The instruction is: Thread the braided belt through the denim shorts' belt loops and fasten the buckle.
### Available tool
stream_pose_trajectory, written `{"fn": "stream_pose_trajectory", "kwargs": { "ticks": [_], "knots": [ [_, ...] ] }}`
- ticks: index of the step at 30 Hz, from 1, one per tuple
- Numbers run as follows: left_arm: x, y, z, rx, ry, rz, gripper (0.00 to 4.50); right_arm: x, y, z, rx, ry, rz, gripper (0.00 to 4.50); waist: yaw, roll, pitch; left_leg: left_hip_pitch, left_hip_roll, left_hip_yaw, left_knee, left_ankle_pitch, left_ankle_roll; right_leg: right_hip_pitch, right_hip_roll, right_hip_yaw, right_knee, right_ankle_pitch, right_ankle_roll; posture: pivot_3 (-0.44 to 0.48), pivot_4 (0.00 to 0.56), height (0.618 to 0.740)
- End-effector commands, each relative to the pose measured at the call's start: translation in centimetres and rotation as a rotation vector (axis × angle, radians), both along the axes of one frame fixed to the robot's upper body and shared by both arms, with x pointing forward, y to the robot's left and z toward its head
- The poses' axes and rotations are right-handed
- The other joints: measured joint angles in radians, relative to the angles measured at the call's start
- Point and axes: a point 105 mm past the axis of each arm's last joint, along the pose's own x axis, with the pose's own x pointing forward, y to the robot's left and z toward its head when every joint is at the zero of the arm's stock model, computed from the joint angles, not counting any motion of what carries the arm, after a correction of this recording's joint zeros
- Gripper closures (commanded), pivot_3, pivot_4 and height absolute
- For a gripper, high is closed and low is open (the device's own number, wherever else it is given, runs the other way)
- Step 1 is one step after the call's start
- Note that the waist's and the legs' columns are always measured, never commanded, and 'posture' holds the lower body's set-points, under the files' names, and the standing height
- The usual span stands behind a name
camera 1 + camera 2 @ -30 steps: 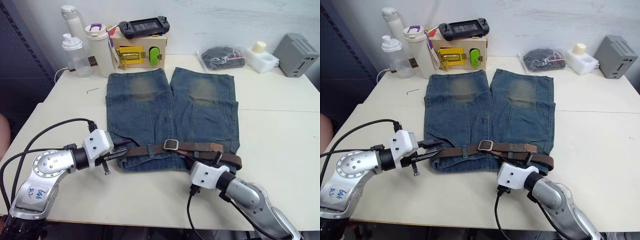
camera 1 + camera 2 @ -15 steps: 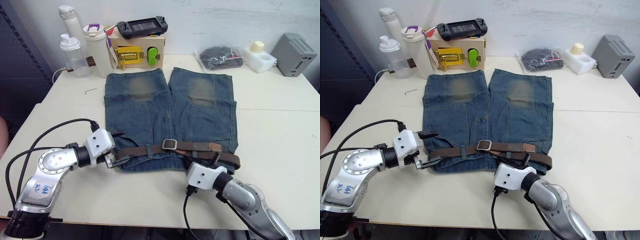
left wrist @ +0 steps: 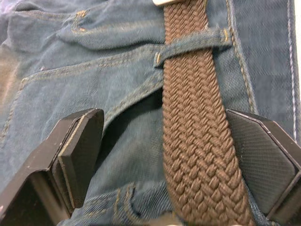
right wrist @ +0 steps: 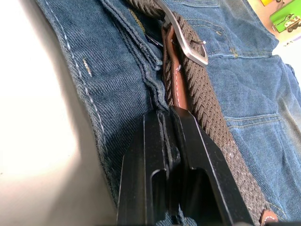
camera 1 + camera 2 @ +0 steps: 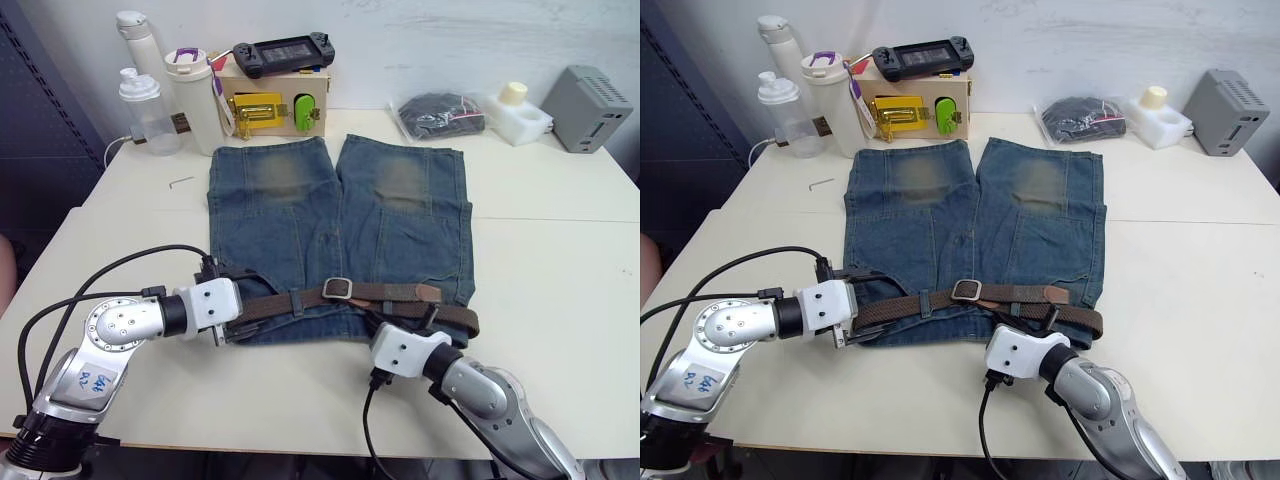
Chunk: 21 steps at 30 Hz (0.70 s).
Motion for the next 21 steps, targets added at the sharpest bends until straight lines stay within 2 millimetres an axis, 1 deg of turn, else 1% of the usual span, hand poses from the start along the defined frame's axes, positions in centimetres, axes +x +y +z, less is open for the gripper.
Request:
{"fn": "stream_pose_trajectory", "kwargs": {
  "ticks": [1, 3, 4, 7, 9, 10, 11, 12, 13, 17, 21],
  "knots": [
    [0.8, -0.1, 0.8, 0.023, -0.074, 0.030, 0.01, -0.1, 0.2, -1.2, -0.015, 0.053, -0.003, 4.50, 0.000, 0.000, 0.000, 0.000, 0.000, 0.000, 0.000, 0.000, 0.000, 0.000, 0.000, 0.000, 0.000, 0.000, 0.000, 0.000, 0.150, 0.645],
    [0.8, -0.8, 0.9, 0.017, -0.095, 0.020, 0.56, -0.1, 0.2, -1.2, -0.013, 0.053, -0.002, 4.50, 0.000, 0.000, 0.000, 0.000, 0.000, 0.000, 0.000, 0.000, 0.000, 0.000, 0.000, 0.000, 0.000, 0.000, 0.000, 0.000, 0.150, 0.645],
    [0.7, -1.1, 0.7, 0.022, -0.098, 0.010, 0.76, -0.1, 0.2, -1.2, -0.014, 0.054, -0.002, 4.50, -0.001, 0.000, 0.000, 0.000, 0.000, 0.000, 0.000, 0.000, 0.000, 0.000, 0.000, 0.000, 0.000, 0.000, 0.000, 0.000, 0.150, 0.645],
    [0.1, -1.8, 0.4, 0.039, -0.095, -0.016, 1.99, -0.1, 0.1, -1.2, -0.014, 0.057, -0.004, 4.50, -0.001, 0.000, 0.000, 0.000, 0.000, 0.000, 0.000, 0.000, 0.000, 0.000, 0.000, 0.000, 0.001, 0.000, 0.000, 0.000, 0.150, 0.645],
    [-0.3, -2.3, 0.2, 0.051, -0.094, -0.033, 3.01, -0.1, 0.1, -1.3, -0.014, 0.059, -0.005, 4.50, 0.000, 0.000, 0.000, 0.000, 0.000, 0.000, 0.000, 0.000, 0.000, 0.000, 0.000, 0.000, 0.001, 0.000, 0.000, 0.000, 0.150, 0.645],
    [-0.5, -2.6, 0.0, 0.065, -0.098, -0.041, 3.41, 0.0, 0.1, -1.3, -0.014, 0.059, -0.006, 4.50, 0.000, 0.000, 0.000, 0.000, 0.000, 0.000, 0.000, 0.000, 0.000, 0.000, 0.000, 0.000, 0.001, 0.000, 0.000, 0.000, 0.150, 0.645],
    [-0.7, -2.7, -0.2, 0.083, -0.103, -0.045, 3.97, 0.0, 0.1, -1.3, -0.014, 0.060, -0.007, 4.50, 0.000, 0.000, 0.000, 0.000, 0.000, 0.000, 0.000, 0.000, 0.000, 0.000, 0.000, 0.000, 0.001, 0.000, 0.000, 0.000, 0.150, 0.645],
    [-0.7, -2.6, -0.6, 0.110, -0.109, -0.035, 4.32, 0.0, 0.1, -1.3, -0.013, 0.061, -0.008, 4.50, 0.000, 0.000, 0.000, 0.000, 0.000, 0.000, 0.000, 0.000, 0.000, 0.000, 0.000, 0.000, 0.001, 0.000, 0.000, 0.000, 0.150, 0.645],
    [-0.8, -2.4, -0.9, 0.130, -0.112, -0.020, 4.46, 0.1, 0.2, -1.3, -0.012, 0.063, -0.009, 4.50, 0.000, 0.000, 0.000, 0.000, 0.000, 0.000, 0.000, 0.000, 0.000, 0.000, 0.000, 0.000, 0.001, 0.000, 0.000, 0.000, 0.150, 0.645],
    [-0.7, -1.2, -1.9, 0.174, -0.117, 0.053, 4.46, 0.3, 0.2, -1.3, -0.011, 0.065, -0.013, 4.50, -0.001, 0.000, 0.000, 0.000, 0.000, 0.001, 0.000, 0.000, 0.000, 0.000, 0.000, 0.000, 0.001, 0.000, 0.000, 0.000, 0.150, 0.645],
    [-0.2, 2.4, -3.1, 0.198, -0.093, 0.223, 4.46, 0.7, 0.0, -1.3, -0.010, 0.066, -0.030, 4.50, -0.002, 0.000, 0.000, 0.001, 0.000, 0.001, -0.001, 0.000, 0.000, 0.000, 0.000, 0.000, 0.001, 0.000, 0.000, 0.000, 0.150, 0.645]
  ]
}}
